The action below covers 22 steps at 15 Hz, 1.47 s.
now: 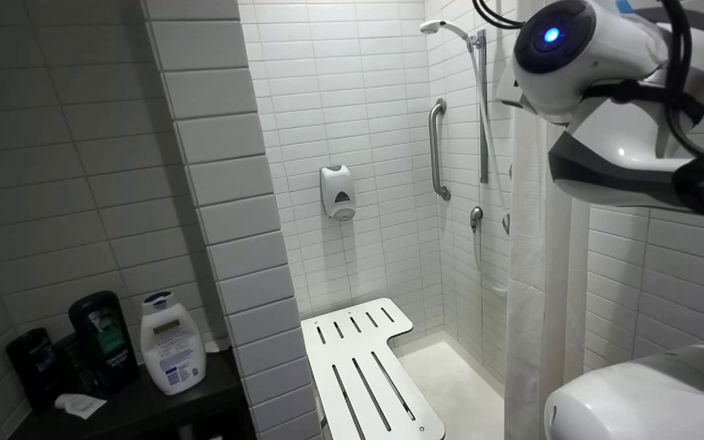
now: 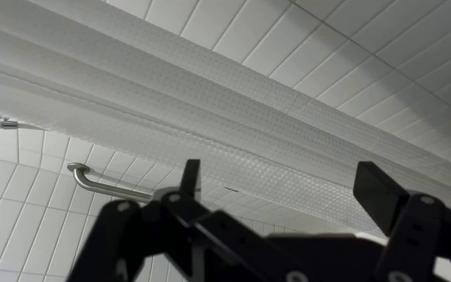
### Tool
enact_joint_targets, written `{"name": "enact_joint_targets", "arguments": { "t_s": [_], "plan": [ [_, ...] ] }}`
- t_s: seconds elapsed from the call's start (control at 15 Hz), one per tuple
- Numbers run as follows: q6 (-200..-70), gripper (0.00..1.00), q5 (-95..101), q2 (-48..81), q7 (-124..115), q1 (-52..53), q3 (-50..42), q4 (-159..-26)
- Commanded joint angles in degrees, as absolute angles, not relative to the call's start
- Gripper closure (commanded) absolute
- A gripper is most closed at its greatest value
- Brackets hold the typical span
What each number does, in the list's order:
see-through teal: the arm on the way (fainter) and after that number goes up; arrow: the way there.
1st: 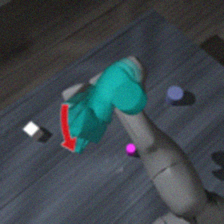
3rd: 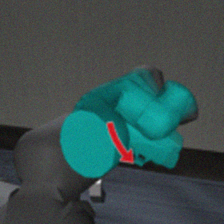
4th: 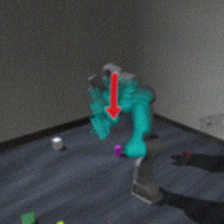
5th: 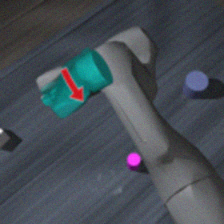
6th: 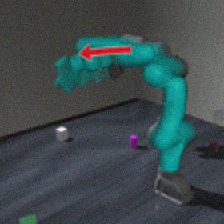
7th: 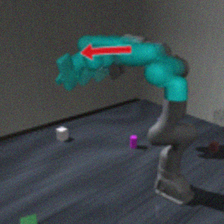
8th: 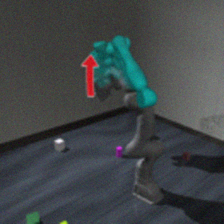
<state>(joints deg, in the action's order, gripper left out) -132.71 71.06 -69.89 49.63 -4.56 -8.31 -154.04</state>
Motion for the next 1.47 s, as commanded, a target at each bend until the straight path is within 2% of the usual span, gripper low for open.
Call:
{"name": "enact_joint_targets", "arguments": {
  "t_s": [0.0,0.4,0.47,0.73,1.07,1.4],
  "plan": [
    [-131.89,0.00,80.84,-65.22,51.12,-2.49,-7.82,-149.86],
    [-132.60,0.00,102.00,-59.29,51.69,-3.25,-11.02,-144.10],
    [-131.67,0.00,97.04,-62.67,51.29,-1.74,-10.10,-147.06],
    [-132.13,0.00,100.72,-60.52,51.45,-2.60,-11.35,-145.32],
    [-139.06,0.00,101.00,-63.43,59.72,-1.60,-13.95,-149.84],
    [-142.26,0.00,102.50,-63.41,66.54,-2.28,-14.31,-148.46]
  ]
}}
